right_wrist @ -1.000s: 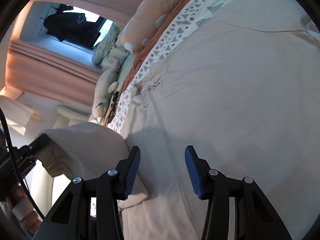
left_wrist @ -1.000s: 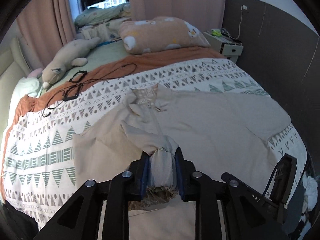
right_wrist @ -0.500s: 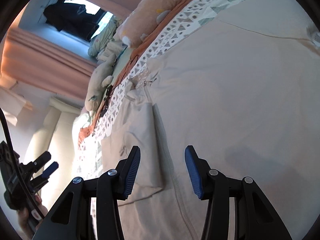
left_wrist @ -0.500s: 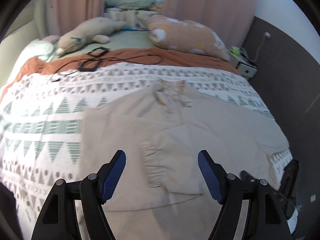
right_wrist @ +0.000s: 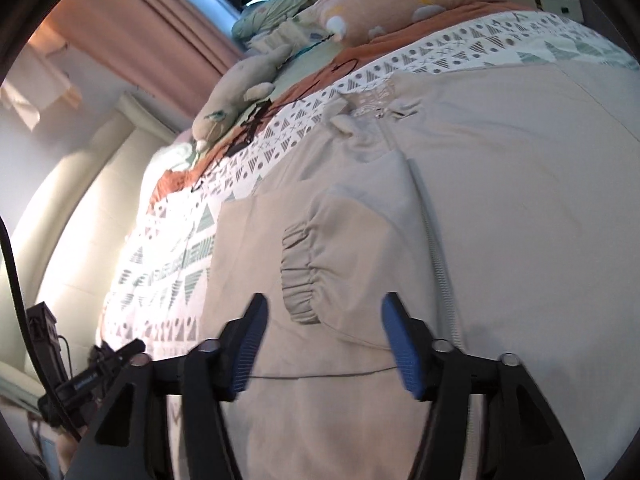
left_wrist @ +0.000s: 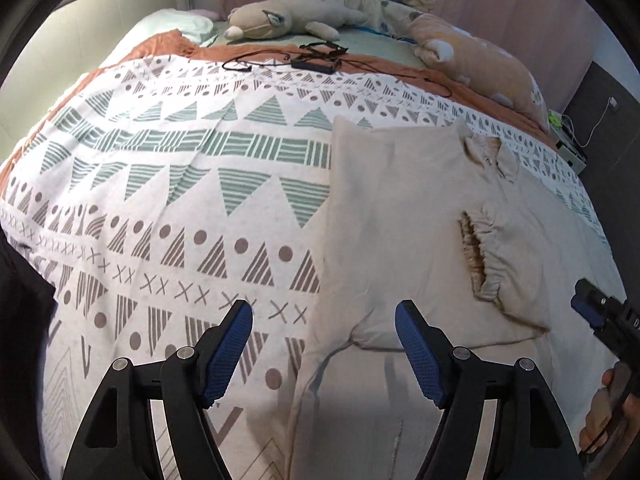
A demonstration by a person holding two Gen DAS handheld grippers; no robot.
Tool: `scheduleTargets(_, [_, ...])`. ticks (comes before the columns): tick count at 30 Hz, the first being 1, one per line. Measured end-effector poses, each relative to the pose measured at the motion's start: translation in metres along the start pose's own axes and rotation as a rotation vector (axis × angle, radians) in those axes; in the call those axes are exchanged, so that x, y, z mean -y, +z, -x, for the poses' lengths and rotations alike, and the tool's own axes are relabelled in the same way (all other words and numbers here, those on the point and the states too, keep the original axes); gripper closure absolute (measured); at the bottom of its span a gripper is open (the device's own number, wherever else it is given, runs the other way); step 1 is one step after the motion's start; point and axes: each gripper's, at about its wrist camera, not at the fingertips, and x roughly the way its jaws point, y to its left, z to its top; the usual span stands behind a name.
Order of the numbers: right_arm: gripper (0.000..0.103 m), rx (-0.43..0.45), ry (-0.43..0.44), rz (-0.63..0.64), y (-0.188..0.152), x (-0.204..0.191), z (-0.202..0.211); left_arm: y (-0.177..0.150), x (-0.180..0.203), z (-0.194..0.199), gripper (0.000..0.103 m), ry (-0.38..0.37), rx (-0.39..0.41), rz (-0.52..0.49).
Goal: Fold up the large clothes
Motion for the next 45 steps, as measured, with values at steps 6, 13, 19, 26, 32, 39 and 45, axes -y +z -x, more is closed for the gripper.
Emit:
scheduleTargets(6, [0.031,-0.035,-0.056,0.107,-0.006,-0.035,-0.03,-0.028,-0.024,-0.022,0.035,-0.034,-0.034,0.002])
scheduleTargets(13, [0.031,-0.098,-0.164,0.222,-0.02,-0.065,-0.078,-0.047,-0.04,-0.053,0.052,-0.123,-0.085,0.026])
scheduleTargets(19, [0.031,-0.166,-0.347,0.347,-0.038,-0.07,-0.116,-0.053,-0.038,-0.059,0.056,-0.178,-0.087,0.0])
scheduleTargets(26, [0.087,-0.109,-0.35,0.358,-0.036,-0.059,-0.102,-0.05,-0.035,-0.062,0.075,-0.125,-0.102,-0.028])
scheduleTargets(32, [0.094,0.031,-0.243,0.219,-0.007,-0.033,-0.046,-0.047,-0.042,-0.063,0.08,-0.102,-0.098,0.012])
scheduleTargets(39, [0.093,0.208,-0.24,-0.046,0.025,0.034,0.039,-0.046,-0.05,-0.059,0.08,-0.08,-0.087,0.069])
scheduleTargets(45, [0.053,0.064,-0.239,-0.223,0.018,0.095,0.035,-0.046,-0.052,-0.059,0.08,-0.079,-0.081,0.09])
